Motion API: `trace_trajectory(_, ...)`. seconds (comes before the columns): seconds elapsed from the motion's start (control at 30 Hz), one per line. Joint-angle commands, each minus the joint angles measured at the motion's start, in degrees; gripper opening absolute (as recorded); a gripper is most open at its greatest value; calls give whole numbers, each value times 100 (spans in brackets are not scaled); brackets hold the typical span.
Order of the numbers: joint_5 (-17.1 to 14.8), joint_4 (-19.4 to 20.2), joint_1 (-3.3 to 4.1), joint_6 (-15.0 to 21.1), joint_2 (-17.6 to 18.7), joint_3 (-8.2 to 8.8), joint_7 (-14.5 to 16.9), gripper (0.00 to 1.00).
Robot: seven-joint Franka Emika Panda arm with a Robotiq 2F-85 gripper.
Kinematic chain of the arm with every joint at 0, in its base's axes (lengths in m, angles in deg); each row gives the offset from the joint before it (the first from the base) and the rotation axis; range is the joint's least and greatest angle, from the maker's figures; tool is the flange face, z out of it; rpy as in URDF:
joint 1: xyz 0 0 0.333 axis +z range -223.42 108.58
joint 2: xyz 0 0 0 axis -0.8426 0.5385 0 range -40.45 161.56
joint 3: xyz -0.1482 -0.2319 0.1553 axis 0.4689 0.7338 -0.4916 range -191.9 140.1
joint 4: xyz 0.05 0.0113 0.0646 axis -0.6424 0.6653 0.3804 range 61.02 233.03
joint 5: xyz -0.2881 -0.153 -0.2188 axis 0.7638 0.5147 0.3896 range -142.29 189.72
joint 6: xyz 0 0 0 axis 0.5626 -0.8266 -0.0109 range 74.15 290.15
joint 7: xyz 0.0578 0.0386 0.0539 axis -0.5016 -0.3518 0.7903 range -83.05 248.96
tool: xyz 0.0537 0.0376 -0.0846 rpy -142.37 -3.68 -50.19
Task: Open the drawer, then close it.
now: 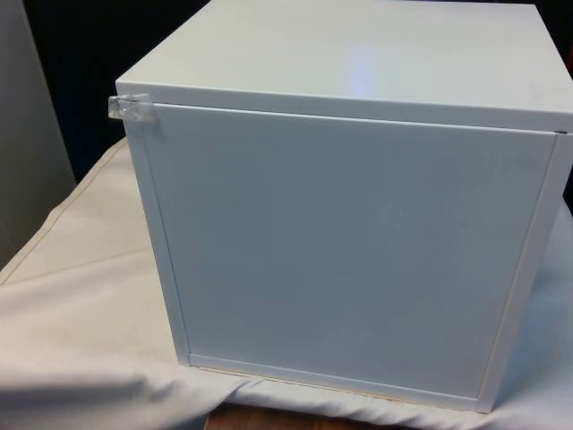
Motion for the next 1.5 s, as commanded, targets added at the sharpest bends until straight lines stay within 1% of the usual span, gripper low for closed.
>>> trace_trajectory(0.0, 132, 103, 0, 143, -80, -17, -109, 100)
trace_trajectory(0.2, 350, 350, 0, 355, -264, -69, -298, 100)
trace_trajectory(0.23, 269, 298, 6, 269, -212, -46, -218, 100)
trace_trajectory(0.27, 378, 378, 6, 384, -292, -74, -327, 100)
trace_trajectory(0.37, 464, 510, 6, 504, -407, -109, -407, 100)
trace_trajectory(0.5, 539, 665, 0, 659, -544, -132, -464, 100)
trace_trajectory(0.53, 464, 613, 6, 561, -487, -115, -401, 100)
trace_trajectory(0.6, 596, 779, -6, 773, -642, -138, -498, 100)
trace_trajectory(0.73, 647, 900, 0, 842, -791, -149, -498, 100)
trace_trajectory(0.77, 659, 922, 0, 848, -825, -149, -481, 100)
trace_trajectory(0.8, 596, 888, 6, 773, -791, -132, -435, 100)
trace_trajectory(0.87, 670, 957, 6, 842, -877, -155, -453, 100)
trace_trajectory(1.07, 676, 1008, 11, 762, -1003, -201, -229, 100)
trace_trajectory(1.1, 636, 985, 6, 768, -963, -178, -235, 100)
trace_trajectory(1.13, 676, 1008, 11, 762, -1008, -206, -195, 100)
trace_trajectory(1.37, 670, 997, 17, 779, -1003, -223, 63, 100)
trace_trajectory(1.4, 636, 991, 11, 768, -991, -212, 57, 100)
trace_trajectory(1.47, 670, 997, 17, 785, -997, -241, 172, 100)
